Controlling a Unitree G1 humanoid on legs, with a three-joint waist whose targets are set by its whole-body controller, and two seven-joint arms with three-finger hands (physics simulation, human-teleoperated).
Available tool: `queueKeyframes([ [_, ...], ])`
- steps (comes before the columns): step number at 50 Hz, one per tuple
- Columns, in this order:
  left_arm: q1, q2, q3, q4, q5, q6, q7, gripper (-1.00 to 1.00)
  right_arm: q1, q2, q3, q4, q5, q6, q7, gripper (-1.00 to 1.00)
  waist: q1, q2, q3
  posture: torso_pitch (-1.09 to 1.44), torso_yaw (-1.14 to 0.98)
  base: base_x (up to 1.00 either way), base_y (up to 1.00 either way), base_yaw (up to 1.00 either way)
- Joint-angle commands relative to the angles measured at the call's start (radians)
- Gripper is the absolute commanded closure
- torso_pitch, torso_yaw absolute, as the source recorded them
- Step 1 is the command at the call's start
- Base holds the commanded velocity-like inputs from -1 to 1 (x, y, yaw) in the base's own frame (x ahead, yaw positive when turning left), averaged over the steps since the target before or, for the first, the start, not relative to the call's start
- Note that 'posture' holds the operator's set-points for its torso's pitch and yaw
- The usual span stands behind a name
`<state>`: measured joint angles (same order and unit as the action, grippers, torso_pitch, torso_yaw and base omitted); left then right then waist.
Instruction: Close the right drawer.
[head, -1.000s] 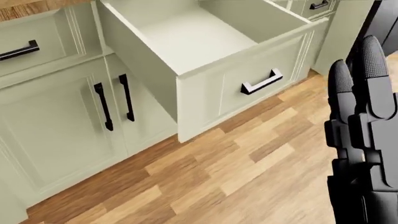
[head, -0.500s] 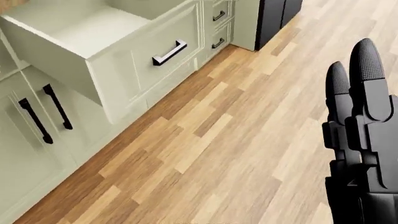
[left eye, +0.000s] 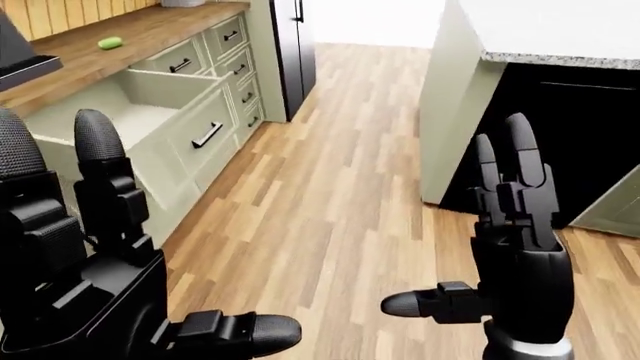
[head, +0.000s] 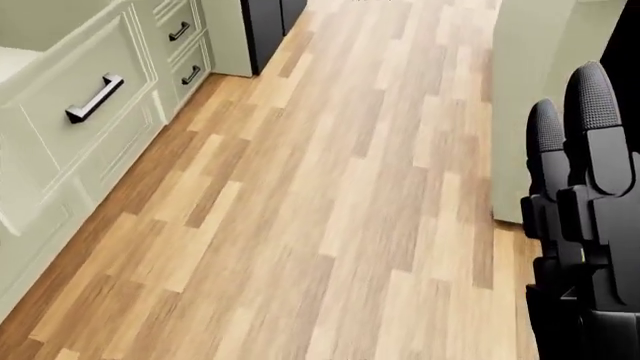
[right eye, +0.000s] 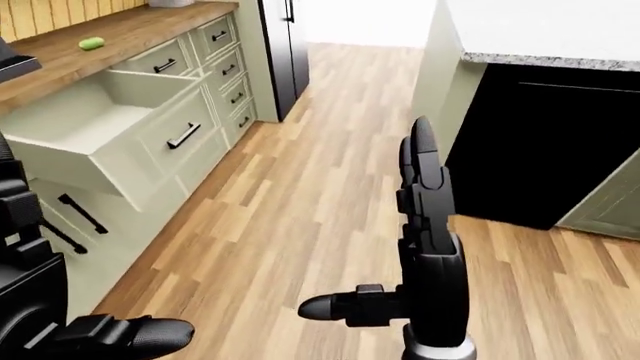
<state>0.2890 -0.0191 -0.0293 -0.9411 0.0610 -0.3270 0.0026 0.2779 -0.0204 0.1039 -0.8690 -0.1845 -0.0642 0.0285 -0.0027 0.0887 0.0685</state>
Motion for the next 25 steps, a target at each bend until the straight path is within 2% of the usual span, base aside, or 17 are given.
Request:
queueKeyframes([
  [1,-0.005,0.003,0.004,-0.023,-0.004,-0.015,0.004,-1.0,-0.006,0.003,0.005,-0.026,0.003,-0.025,0.0,-1.0,0.007,0.034,-0.024,0.0,0.0,0.0,0.0,-0.6],
  [2,-0.004,0.003,0.003,-0.022,-0.004,-0.016,0.004,-1.0,-0.006,0.003,0.006,-0.024,0.002,-0.027,-0.001,-1.0,0.019,-0.018,0.001,0.0,0.0,0.0,0.0,-0.61],
  [3,-0.002,0.003,0.001,-0.021,-0.005,-0.018,0.003,-1.0,-0.006,0.003,0.007,-0.024,0.003,-0.027,-0.001,-1.0,0.01,-0.006,0.004,0.0,0.0,0.0,0.0,-0.61],
  [4,-0.003,0.003,0.002,-0.02,-0.006,-0.017,0.003,-1.0,-0.005,0.002,0.006,-0.026,0.004,-0.026,0.0,-1.0,0.006,-0.009,-0.006,0.0,0.0,0.0,0.0,-0.61],
  [6,-0.002,0.003,0.002,-0.02,-0.006,-0.019,0.003,-1.0,-0.004,0.002,0.007,-0.025,0.002,-0.028,0.0,-1.0,0.005,-0.029,-0.021,0.0,0.0,0.0,0.0,-0.61],
  [9,-0.001,0.003,0.002,-0.02,-0.006,-0.021,0.003,-1.0,-0.004,0.002,0.007,-0.025,0.002,-0.027,0.0,-1.0,0.009,-0.061,-0.016,0.0,0.0,0.0,0.0,-0.61],
  [12,-0.001,0.003,0.002,-0.019,-0.007,-0.021,0.003,-1.0,-0.005,0.002,0.007,-0.025,0.003,-0.026,-0.001,-1.0,0.011,-0.105,-0.019,0.0,0.0,0.0,0.0,-0.61],
  [13,-0.001,0.003,0.001,-0.019,-0.006,-0.021,0.003,-1.0,-0.005,0.002,0.008,-0.025,0.001,-0.025,0.0,-1.0,0.01,-0.128,-0.024,0.0,0.0,0.0,0.0,-0.62],
  [14,-0.001,0.003,0.001,-0.019,-0.007,-0.021,0.004,-1.0,-0.006,0.002,0.007,-0.024,0.003,-0.026,-0.001,-1.0,0.004,-0.166,-0.04,0.0,0.0,0.0,0.0,-0.62],
  [15,-0.002,0.003,0.001,-0.019,-0.006,-0.02,0.004,-1.0,-0.006,0.002,0.007,-0.028,0.003,-0.023,0.0,-1.0,-0.009,-0.142,-0.033,0.0,0.0,0.0,0.0,-0.6],
  [17,-0.003,0.003,0.002,-0.019,-0.005,-0.018,0.005,-1.0,-0.008,0.002,0.006,-0.027,0.004,-0.022,0.0,-1.0,-0.018,-0.135,-0.026,0.0,0.0,0.0,0.0,-0.61],
  [19,-0.005,0.002,0.002,-0.02,-0.004,-0.015,0.006,-1.0,-0.009,0.002,0.007,-0.031,0.002,-0.019,0.001,-1.0,-0.022,-0.112,-0.025,0.0,0.0,0.0,0.0,-0.61],
  [23,-0.004,0.003,-0.001,-0.017,-0.003,-0.018,0.007,-1.0,-0.009,0.002,0.006,-0.025,0.004,-0.022,0.001,-1.0,-0.01,-0.076,0.0,0.0,0.0,0.0,0.0,-0.61],
  [25,-0.001,0.004,-0.003,-0.013,-0.003,-0.022,0.007,-1.0,-0.008,0.003,0.004,-0.023,0.006,-0.024,0.0,-1.0,-0.004,-0.051,0.003,0.0,0.0,0.0,0.0,-0.61],
])
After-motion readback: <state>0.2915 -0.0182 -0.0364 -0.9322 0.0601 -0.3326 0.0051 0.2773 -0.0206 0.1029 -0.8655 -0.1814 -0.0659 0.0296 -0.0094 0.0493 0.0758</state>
